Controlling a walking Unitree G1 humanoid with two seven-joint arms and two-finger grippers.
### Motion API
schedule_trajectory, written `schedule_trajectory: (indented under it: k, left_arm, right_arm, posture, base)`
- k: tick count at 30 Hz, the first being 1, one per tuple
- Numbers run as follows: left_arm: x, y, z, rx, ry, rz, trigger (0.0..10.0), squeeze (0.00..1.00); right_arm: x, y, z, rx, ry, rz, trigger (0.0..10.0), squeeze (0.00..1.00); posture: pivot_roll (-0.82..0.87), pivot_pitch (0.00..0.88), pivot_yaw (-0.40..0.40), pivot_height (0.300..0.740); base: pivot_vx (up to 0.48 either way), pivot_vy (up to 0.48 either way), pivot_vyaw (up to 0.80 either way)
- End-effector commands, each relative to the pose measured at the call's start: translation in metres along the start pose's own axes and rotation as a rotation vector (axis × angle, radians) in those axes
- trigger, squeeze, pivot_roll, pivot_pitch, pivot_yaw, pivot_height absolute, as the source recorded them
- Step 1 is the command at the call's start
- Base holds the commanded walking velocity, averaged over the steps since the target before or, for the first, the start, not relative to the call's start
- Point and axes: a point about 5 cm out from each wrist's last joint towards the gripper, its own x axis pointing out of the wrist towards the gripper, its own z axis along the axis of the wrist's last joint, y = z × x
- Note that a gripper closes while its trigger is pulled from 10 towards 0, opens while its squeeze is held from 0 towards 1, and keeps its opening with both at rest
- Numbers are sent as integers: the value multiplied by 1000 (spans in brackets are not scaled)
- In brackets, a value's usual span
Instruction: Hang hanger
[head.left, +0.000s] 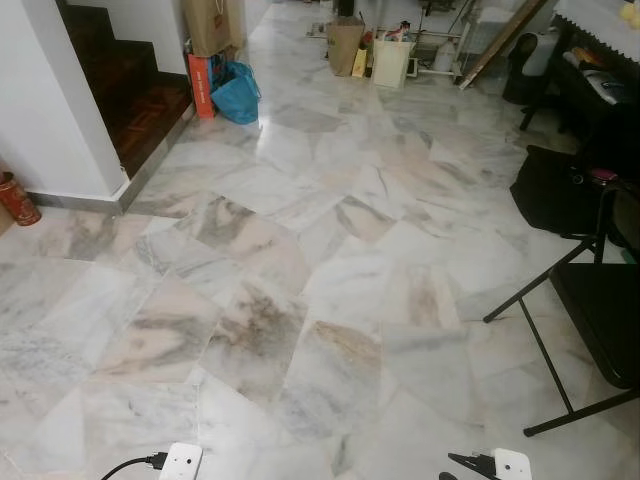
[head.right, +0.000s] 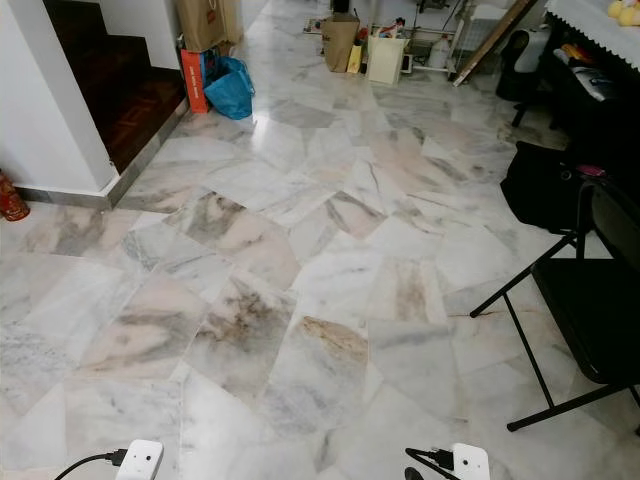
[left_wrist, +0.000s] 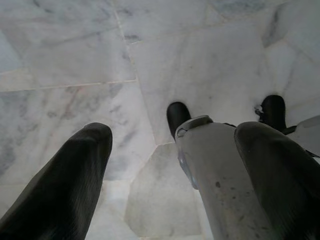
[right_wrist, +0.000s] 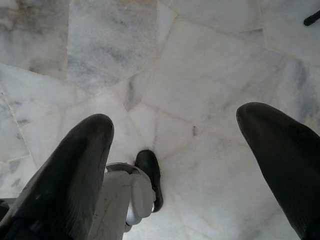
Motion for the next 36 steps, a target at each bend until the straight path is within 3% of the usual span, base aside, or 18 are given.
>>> schedule_trajectory:
  k: [1, 10, 31, 36]
  left_arm:
    - [-1, 1, -5, 1, 15, 10, 10000, 0]
    - [-2, 6, -10, 17, 35, 55, 10000, 0]
    - [-2, 8, -9, 31, 40, 67, 10000, 0]
    - [-2, 11, -8, 79, 39, 80, 10000, 0]
  right_arm:
    - [-1, -2, 0, 18, -11, -8, 10000, 0]
    - [-1, -2, -2, 22, 5, -17, 10000, 0]
    - [0, -1, -3, 11, 33, -13, 10000, 0]
    - [0, 0, -4, 12, 33, -12, 10000, 0]
  posture:
    - [-44, 0, -66, 740]
    - [-43, 0, -62, 740]
    - [-38, 0, -57, 740]
    - [-35, 0, -53, 740]
  base:
    - [0, 0, 0]
    - [0, 0, 0]
    - [0, 0, -776]
    - [0, 0, -770]
